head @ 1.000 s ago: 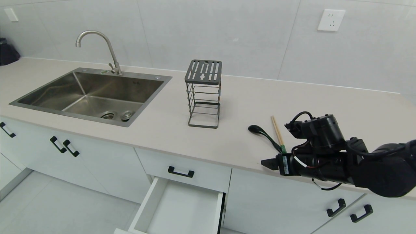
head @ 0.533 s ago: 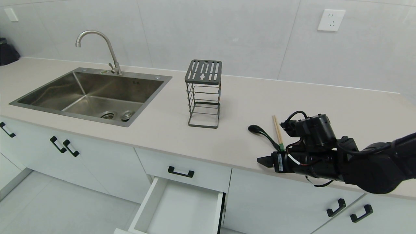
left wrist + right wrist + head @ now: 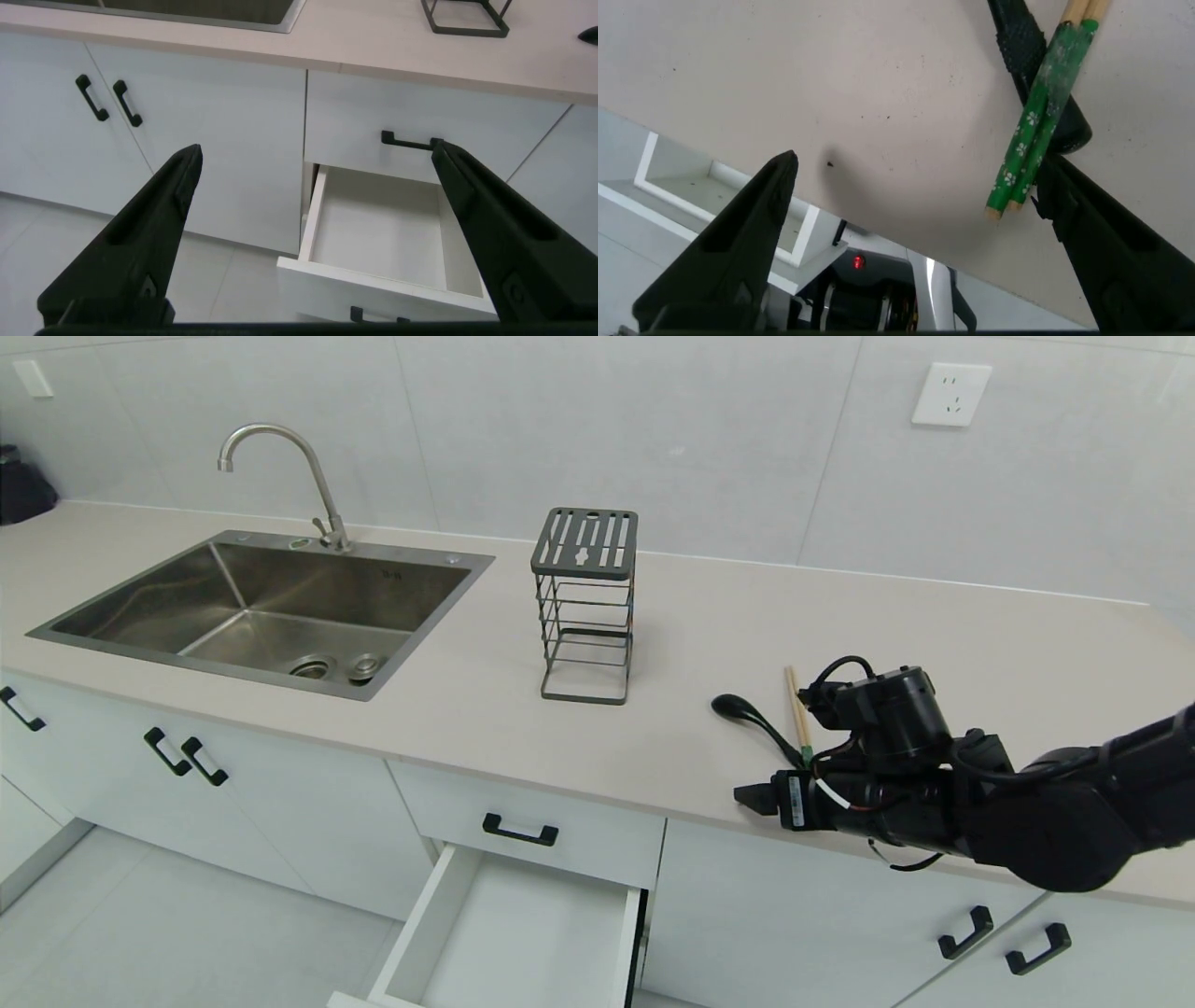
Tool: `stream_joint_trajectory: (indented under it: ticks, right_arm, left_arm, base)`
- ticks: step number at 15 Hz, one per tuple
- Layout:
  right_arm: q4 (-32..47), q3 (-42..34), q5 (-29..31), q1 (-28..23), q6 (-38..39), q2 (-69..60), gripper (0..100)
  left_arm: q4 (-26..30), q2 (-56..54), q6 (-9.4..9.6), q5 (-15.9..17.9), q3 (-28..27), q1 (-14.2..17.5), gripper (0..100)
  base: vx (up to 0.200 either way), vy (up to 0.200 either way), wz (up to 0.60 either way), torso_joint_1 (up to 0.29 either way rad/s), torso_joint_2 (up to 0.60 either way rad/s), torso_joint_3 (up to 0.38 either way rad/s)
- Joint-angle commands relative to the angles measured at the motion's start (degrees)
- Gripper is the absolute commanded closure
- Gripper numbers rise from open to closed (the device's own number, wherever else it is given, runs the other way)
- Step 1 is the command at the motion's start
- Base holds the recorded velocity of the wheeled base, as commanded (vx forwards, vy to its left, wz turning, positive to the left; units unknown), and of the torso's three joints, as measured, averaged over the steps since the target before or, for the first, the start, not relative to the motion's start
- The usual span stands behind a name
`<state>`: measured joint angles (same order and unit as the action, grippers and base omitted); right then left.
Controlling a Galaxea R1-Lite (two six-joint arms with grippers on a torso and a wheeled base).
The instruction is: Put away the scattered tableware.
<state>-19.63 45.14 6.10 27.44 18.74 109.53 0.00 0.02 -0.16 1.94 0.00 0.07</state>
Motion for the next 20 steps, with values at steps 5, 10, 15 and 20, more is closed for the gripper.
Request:
stream_joint_trajectory:
  ticks: [5,10,15,20]
  right_arm:
    - [0.2,-0.05,3.13,-0.55,3.06,0.59,100]
    - [0.29,-0.05,3.4,-2.92,3.15,2.7,100]
    - [0.2,0.03,4.1,-4.77,3.15,2.0,100]
    - [0.38,-0.93,4.1,-3.1,2.97,-5.38,100]
  left_arm:
    - [0.0,0.15,-0.02,0.0,0.0,0.01,0]
    - [0.0,0.15,-0.02,0.0,0.0,0.01,0]
    - [0.0,0.15,-0.02,0.0,0.0,0.01,0]
    - [0.0,0.06,-0.02,0.0,0.0,0.01,0]
  base:
    - [0.0,0.0,0.0,0.0,0.0,0.0]
    - [0.0,0.0,0.0,0.0,0.0,0.0]
    - [0.0,0.0,0.0,0.0,0.0,0.0]
    - [0.0,0.0,0.0,0.0,0.0,0.0]
